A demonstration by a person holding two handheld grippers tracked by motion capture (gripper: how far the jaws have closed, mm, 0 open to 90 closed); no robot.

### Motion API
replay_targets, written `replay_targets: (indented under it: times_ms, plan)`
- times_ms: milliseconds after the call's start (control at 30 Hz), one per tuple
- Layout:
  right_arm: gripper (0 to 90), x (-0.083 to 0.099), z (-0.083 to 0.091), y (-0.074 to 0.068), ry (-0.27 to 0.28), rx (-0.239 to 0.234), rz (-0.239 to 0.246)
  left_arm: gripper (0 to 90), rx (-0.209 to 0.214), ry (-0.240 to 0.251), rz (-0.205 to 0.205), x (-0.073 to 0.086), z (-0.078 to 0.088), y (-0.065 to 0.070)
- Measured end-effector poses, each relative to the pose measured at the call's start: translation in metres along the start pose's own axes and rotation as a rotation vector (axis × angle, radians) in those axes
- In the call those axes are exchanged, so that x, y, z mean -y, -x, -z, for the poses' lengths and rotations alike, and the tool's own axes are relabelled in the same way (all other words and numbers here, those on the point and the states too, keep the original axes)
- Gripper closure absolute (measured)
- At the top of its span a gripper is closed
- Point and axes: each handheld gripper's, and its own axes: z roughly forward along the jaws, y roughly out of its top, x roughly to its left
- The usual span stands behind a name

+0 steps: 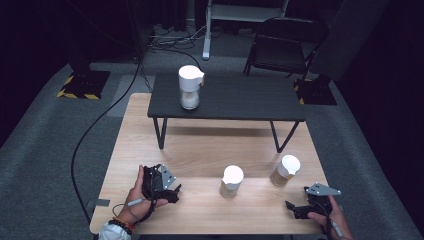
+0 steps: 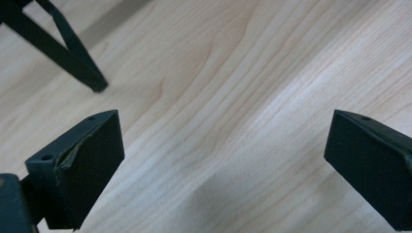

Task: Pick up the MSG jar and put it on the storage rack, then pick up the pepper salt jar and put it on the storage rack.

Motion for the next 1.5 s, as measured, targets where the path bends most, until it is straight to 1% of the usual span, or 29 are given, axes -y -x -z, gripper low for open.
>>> replay_targets:
  times_ms: [100, 133, 167, 233, 300, 367, 433, 567, 700, 733, 1067, 1500]
  plan:
    - [0.0, 0.0, 0.0, 0.0, 0.0, 0.0, 0.0, 0.9, 0.016, -0.018, 0.028, 0.003, 0.001, -0.005]
    - [0.0, 0.0, 0.0, 0.0, 0.0, 0.0, 0.0, 0.9, 0.023, -0.017, 0.043, 0.004, 0.001, -0.007]
    - [0.0, 0.0, 0.0, 0.0, 0.0, 0.0, 0.0, 0.9, 0.039, -0.022, 0.064, 0.005, 0.001, -0.01]
    - [0.0, 0.0, 0.0, 0.0, 0.0, 0.0, 0.0, 0.9, 0.04, -0.041, 0.069, 0.006, 0.0, -0.011]
    - [0.0, 0.0, 0.0, 0.0, 0.0, 0.0, 0.0, 1.0, 0.06, -0.053, 0.092, 0.008, -0.001, -0.016]
    - [0.0, 0.0, 0.0, 0.0, 0.0, 0.0, 0.0, 0.8, 0.071, -0.056, 0.115, 0.01, -0.002, -0.019]
    - [0.0, 0.0, 0.0, 0.0, 0.0, 0.0, 0.0, 0.8, 0.08, -0.059, 0.123, 0.011, -0.002, -0.022]
    - [0.0, 0.0, 0.0, 0.0, 0.0, 0.0, 0.0, 0.6, 0.111, -0.055, 0.18, 0.018, -0.003, -0.03]
    - [0.0, 0.0, 0.0, 0.0, 0.0, 0.0, 0.0, 0.3, 0.151, -0.07, 0.252, 0.022, -0.004, -0.043]
    - [0.0, 0.0, 0.0, 0.0, 0.0, 0.0, 0.0, 0.2, 0.153, -0.067, 0.262, 0.024, -0.004, -0.044]
    - [0.0, 0.0, 0.0, 0.0, 0.0, -0.002, 0.002, 0.1, 0.15, -0.068, 0.268, 0.026, -0.002, -0.045]
    - [0.0, 0.0, 0.0, 0.001, 0.0, -0.003, 0.002, 0.1, 0.153, -0.068, 0.26, 0.027, -0.002, -0.046]
